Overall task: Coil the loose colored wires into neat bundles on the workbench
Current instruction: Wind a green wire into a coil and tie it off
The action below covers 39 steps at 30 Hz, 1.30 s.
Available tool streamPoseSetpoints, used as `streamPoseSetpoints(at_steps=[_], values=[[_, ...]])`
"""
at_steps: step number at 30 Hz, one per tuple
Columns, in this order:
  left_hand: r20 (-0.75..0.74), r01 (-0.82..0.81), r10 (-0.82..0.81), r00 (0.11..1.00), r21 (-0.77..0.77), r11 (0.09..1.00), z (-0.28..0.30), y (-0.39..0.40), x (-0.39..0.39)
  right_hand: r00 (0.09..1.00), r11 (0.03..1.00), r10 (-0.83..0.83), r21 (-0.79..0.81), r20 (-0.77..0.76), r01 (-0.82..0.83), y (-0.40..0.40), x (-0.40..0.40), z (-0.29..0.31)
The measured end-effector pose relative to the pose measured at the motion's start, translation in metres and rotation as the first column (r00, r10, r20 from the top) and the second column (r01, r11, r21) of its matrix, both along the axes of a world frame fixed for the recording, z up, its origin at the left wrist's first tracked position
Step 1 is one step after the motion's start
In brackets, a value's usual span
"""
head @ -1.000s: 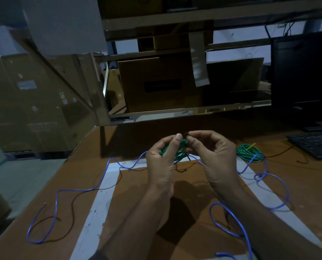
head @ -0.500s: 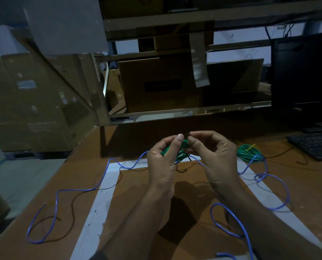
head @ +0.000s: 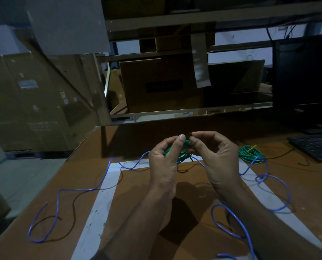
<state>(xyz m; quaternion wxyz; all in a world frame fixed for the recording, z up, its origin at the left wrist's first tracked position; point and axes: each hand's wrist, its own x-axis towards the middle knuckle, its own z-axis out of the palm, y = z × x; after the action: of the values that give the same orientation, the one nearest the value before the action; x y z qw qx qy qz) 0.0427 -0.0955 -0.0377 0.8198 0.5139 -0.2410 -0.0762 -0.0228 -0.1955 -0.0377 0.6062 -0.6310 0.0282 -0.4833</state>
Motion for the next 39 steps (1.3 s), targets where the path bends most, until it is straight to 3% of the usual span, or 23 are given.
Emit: streamPoseSetpoints(at_steps=[23, 34, 39], values=[[0.002, -0.009, 0.009, 1.000, -0.014, 1.000, 0.0011, -0.0001, -0.0020, 0.998, 0.999, 0.005, -0.040, -0.057, -0.007, -0.0019, 0.0000, 0.0006], [-0.080, -0.005, 0.002, 0.997, -0.033, 0.999, 0.0000, -0.0021, -0.0011, 0.994, 0.997, -0.064, -0.051, -0.085, 0.060, 0.0026, -0.0030, 0.0006], [-0.040, 0.002, -0.001, 0.999, 0.012, 1.000, 0.0004, -0.0001, -0.0027, 0.990, 0.987, -0.101, -0.138, -0.101, 0.086, 0.0029, -0.0055, 0.0024]])
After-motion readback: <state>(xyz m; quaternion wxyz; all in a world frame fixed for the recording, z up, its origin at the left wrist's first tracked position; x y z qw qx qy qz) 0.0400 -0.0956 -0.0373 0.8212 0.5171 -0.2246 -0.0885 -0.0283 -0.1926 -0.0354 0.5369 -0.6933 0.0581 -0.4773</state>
